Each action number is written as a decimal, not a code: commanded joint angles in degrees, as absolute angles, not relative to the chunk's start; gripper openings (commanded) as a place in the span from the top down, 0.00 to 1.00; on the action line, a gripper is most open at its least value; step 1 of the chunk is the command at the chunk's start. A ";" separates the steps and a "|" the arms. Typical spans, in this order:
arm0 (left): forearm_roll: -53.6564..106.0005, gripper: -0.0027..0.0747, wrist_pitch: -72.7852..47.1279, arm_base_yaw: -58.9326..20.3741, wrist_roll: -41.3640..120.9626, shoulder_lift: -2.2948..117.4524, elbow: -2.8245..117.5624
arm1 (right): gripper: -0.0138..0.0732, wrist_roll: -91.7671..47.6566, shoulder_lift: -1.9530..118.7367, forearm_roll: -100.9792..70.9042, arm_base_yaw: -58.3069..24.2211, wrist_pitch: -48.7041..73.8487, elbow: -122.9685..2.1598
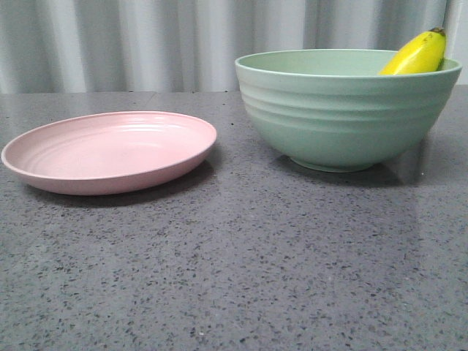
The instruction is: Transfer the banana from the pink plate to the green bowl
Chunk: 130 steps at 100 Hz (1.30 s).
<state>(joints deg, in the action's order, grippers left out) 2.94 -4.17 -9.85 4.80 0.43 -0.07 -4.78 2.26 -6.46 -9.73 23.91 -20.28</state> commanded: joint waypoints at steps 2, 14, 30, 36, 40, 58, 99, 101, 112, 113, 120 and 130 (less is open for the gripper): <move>4.09 0.99 0.00 -4.33 4.35 -1.12 -1.62 | 0.93 -5.22 2.99 -5.98 -9.45 19.62 -21.55; 4.67 0.99 -8.63 -0.65 4.35 -2.18 -1.59 | 0.93 -5.22 2.99 -5.98 -9.45 19.65 -21.55; 4.67 0.99 -16.22 -0.29 4.35 -2.18 -1.59 | 0.93 -5.22 2.99 -5.98 -9.45 19.65 -21.55; 4.67 0.99 -15.85 -0.44 4.35 -2.18 -1.59 | 0.93 -5.22 2.99 -5.98 -9.45 19.65 -21.55; 4.67 0.99 -15.85 -0.44 4.35 -2.08 -1.59 | 0.93 -5.22 2.99 -5.98 -9.45 19.65 -21.55; 4.67 0.99 -15.85 -0.44 4.35 -2.08 -1.59 | 0.93 -5.22 2.99 -5.98 -9.45 19.65 -21.55; 4.67 0.99 -15.85 -0.44 4.35 -2.08 -1.59 | 0.93 -5.22 2.99 -5.98 -9.45 19.65 -21.55; 4.67 0.99 -15.85 -0.44 4.35 -2.08 -1.59 | 0.93 -5.22 2.99 -5.98 -9.45 19.65 -21.55; 4.67 0.99 -15.85 -0.44 4.35 -2.08 -1.59 | 0.93 -5.22 2.33 -5.98 -8.71 18.46 -19.95; 4.67 0.99 -15.85 -0.44 4.35 -2.08 -1.59 | 0.93 -5.22 2.11 -5.98 -8.57 18.34 -19.77; 4.67 0.99 -15.85 -0.44 4.35 -2.08 -1.59 | 0.93 -5.22 0.76 -5.98 -6.51 17.50 -17.46; 4.67 0.99 -15.85 -0.44 4.35 -2.08 -1.59 | 0.93 -5.22 -1.82 -5.07 -1.75 15.08 -12.80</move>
